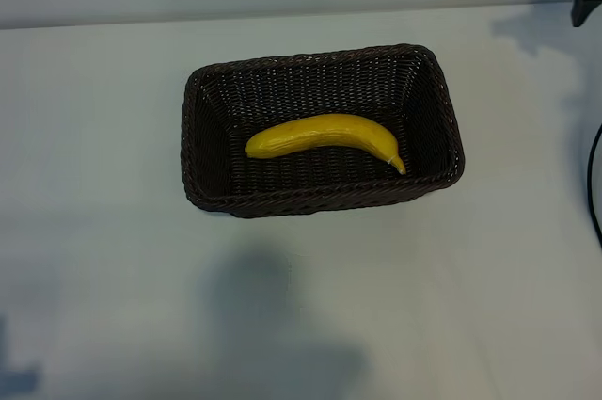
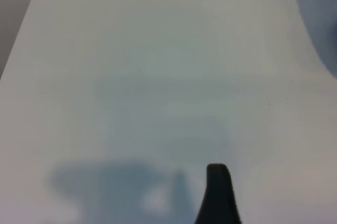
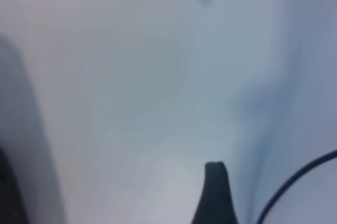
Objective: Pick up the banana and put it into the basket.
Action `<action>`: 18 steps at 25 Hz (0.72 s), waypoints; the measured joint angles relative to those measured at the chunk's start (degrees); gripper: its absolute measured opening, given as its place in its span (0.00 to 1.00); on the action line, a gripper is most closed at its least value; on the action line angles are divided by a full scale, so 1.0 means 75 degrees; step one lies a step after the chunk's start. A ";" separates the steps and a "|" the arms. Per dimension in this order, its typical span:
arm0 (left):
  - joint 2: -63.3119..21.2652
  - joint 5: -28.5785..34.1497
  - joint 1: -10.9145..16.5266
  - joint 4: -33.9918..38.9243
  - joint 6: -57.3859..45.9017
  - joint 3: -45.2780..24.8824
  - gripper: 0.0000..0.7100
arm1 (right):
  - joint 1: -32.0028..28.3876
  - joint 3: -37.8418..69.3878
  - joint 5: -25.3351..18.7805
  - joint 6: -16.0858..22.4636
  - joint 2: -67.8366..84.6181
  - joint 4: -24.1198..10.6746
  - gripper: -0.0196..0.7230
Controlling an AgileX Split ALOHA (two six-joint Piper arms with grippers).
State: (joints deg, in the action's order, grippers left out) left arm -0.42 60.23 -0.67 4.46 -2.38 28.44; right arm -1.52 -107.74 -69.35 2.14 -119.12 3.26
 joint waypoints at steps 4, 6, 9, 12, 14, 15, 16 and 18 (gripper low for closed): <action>0.0000 0.0000 0.0000 0.0000 0.0000 0.0000 0.81 | 0.0009 0.0000 -0.0016 -0.0225 0.0007 0.0040 0.79; 0.0000 0.0000 0.0000 0.0000 -0.0005 0.0000 0.81 | 0.0034 0.0081 -0.0012 -0.0354 0.0067 0.0048 0.79; 0.0000 0.0000 0.0000 0.0000 -0.0005 0.0000 0.81 | 0.0050 0.0543 -0.0012 -0.0481 0.0353 0.0031 0.79; 0.0000 0.0000 0.0000 0.0000 -0.0019 0.0000 0.81 | 0.0050 0.1339 0.0003 -0.0600 0.0918 -0.0016 0.79; 0.0000 0.0000 0.0000 0.0000 -0.0020 0.0000 0.81 | 0.0050 0.1995 0.0003 -0.0662 0.1446 -0.0036 0.79; 0.0000 0.0000 0.0000 0.0000 -0.0020 0.0000 0.81 | 0.0050 0.2409 0.0003 -0.0688 0.1789 -0.0046 0.79; 0.0000 0.0000 0.0000 0.0000 -0.0020 0.0000 0.81 | 0.0050 0.2856 0.0005 -0.0696 0.2173 -0.0055 0.79; 0.0000 0.0000 0.0000 0.0000 -0.0020 0.0000 0.81 | 0.0061 0.3724 0.0005 -0.0724 0.2934 -0.0123 0.79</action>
State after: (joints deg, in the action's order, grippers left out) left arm -0.42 60.23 -0.67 4.46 -2.53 28.44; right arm -1.06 -79.81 -69.31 -3.28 -97.12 2.33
